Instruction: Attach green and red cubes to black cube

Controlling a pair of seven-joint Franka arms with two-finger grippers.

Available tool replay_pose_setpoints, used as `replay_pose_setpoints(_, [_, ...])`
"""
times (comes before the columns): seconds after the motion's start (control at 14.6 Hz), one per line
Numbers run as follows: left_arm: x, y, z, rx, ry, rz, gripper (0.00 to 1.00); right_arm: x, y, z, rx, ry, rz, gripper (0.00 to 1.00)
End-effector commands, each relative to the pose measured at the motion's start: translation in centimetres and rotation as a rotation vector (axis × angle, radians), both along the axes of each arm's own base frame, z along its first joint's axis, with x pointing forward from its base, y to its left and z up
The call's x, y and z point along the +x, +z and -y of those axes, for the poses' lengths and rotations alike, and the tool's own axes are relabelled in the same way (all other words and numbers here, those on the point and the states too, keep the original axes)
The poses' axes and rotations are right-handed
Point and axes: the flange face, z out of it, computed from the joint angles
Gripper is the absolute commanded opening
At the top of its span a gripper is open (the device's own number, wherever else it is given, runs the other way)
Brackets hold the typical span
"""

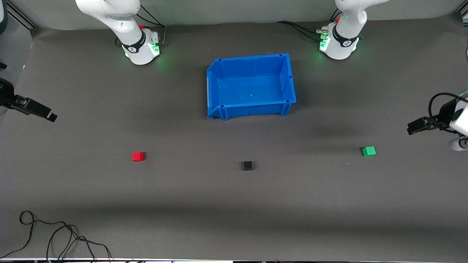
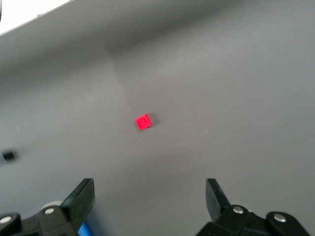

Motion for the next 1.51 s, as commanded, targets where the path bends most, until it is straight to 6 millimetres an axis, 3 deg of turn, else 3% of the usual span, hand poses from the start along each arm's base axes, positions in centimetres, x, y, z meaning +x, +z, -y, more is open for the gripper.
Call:
replay_pose_setpoints(0.0, [0.7,-2.2,-0.2,0.018,0.134,-0.018,1.00,1.9,0.4,-0.2,0.033,-0.330,-0.005,1.00])
replay_pose_setpoints(0.27, [1.8,-6.9,-1.7,0.019,0.484,-0.058,1.00,2.3,0.1,-0.4,0.099,-0.786,-0.068,1.00])
replay_pose_setpoints(0.68, [3.4,-14.1,-1.7,0.024,1.048,-0.105,1.00,2.5,-1.2,1.1,0.264,-1.134,-0.244,1.00])
replay_pose_setpoints(0.82, [3.8,-16.6,-1.7,0.037,1.199,-0.123,1.00,3.1,-2.5,1.3,0.270,-1.146,-0.272,1.00])
replay_pose_setpoints(1.03, [4.2,-21.0,-0.6,0.046,1.428,-0.099,1.00,4.8,-6.4,1.5,0.307,-1.153,-0.361,1.00])
replay_pose_setpoints(1.16, [3.6,-22.7,-0.7,0.058,1.449,-0.114,1.00,6.1,-9.9,1.6,0.334,-1.128,-0.418,1.00])
replay_pose_setpoints(1.3, [1.5,-24.5,-1.5,0.044,1.462,-0.085,0.99,7.3,-14.2,1.9,0.356,-1.068,-0.468,1.00])
replay_pose_setpoints(1.44, [1.0,-26.2,-2.2,0.037,1.461,-0.082,1.00,8.4,-18.1,2.3,0.378,-1.045,-0.487,1.00])
